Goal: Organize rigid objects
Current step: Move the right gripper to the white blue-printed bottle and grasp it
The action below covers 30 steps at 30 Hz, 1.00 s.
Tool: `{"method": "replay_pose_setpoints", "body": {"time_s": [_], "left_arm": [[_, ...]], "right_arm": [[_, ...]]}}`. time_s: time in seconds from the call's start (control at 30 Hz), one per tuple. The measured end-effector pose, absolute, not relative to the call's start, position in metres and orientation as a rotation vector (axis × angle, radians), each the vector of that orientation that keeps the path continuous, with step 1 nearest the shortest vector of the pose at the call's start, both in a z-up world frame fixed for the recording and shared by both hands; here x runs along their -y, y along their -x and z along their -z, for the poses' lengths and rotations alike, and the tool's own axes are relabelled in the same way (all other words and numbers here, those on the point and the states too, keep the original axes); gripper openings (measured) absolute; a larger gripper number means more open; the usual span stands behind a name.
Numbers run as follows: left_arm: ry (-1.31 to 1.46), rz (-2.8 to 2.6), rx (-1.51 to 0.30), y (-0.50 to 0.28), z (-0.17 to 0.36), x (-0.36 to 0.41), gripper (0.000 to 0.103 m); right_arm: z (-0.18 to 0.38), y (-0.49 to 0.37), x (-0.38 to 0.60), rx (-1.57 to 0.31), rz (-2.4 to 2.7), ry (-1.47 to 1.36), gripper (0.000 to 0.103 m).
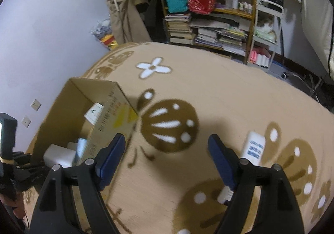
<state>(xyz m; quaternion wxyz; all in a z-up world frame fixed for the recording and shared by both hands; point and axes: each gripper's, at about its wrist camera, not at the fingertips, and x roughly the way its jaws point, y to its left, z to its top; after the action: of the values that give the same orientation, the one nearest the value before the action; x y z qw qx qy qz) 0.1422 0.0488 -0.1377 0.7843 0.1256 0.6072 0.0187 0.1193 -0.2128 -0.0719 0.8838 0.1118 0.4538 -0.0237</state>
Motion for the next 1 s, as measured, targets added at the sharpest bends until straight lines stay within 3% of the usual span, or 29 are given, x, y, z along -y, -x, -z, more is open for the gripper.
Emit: {"method": "replay_pose_setpoints", "body": {"time_s": [1.0], "left_arm": [[-0.274,-0.040,-1.309,-0.142,0.138,-0.049,0.019]], "right_arm": [[0.150,-0.092,0.298,-1.076,0.341,-0.372,0.086]]}}
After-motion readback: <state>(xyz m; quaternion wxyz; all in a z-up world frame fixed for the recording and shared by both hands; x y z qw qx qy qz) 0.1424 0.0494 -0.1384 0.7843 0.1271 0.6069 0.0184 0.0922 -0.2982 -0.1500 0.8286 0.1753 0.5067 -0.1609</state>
